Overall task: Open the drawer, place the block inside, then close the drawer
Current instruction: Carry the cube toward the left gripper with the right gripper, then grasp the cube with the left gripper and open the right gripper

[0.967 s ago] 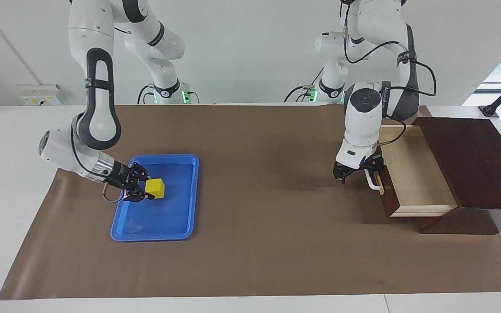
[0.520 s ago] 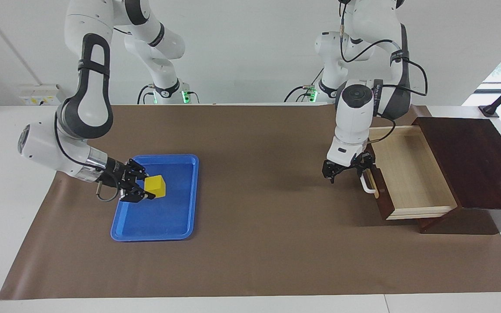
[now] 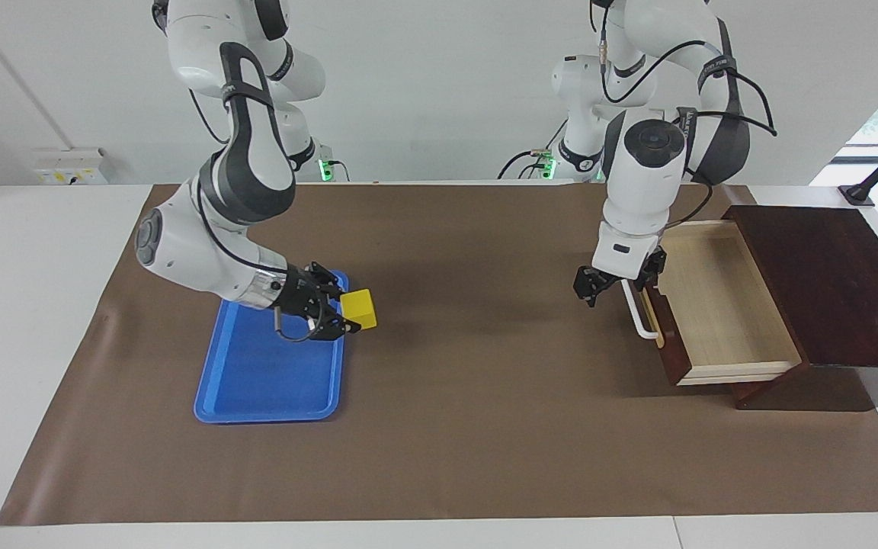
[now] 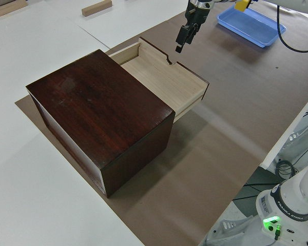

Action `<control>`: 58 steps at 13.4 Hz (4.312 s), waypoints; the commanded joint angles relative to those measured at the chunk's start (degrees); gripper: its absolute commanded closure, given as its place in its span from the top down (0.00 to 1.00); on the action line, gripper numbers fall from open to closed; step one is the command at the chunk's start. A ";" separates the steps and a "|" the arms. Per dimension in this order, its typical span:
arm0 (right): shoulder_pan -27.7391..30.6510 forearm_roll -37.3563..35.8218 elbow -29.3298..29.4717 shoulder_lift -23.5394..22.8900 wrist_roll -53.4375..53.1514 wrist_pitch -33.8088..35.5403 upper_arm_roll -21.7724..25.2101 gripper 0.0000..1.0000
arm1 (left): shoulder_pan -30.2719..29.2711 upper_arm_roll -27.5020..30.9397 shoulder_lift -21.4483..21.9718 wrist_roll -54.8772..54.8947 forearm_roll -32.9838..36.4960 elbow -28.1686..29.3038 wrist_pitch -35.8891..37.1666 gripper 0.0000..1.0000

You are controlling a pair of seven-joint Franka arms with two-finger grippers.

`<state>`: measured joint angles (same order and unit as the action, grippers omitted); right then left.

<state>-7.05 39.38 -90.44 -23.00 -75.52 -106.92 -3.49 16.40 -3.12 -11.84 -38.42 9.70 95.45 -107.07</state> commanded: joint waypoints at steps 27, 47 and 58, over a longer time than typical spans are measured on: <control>-17.38 1.40 3.96 -2.66 -25.02 -17.54 -0.02 0.00 | 14.80 0.57 -5.12 -95.50 -11.63 -7.83 -5.93 1.00; -16.60 2.28 3.69 -2.66 -25.28 -17.54 -0.02 0.01 | 16.47 0.48 -7.32 -92.28 -8.56 -8.53 -3.84 0.00; -13.70 1.49 3.34 -1.87 -26.60 -15.87 0.51 0.95 | 16.47 0.39 -7.32 -91.22 -7.94 -8.62 -4.37 0.00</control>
<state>-22.13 40.47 -87.44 -25.20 -101.92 -124.13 -2.72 32.07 -3.26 -18.82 -130.03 0.86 87.68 -112.37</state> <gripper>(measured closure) 0.048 0.454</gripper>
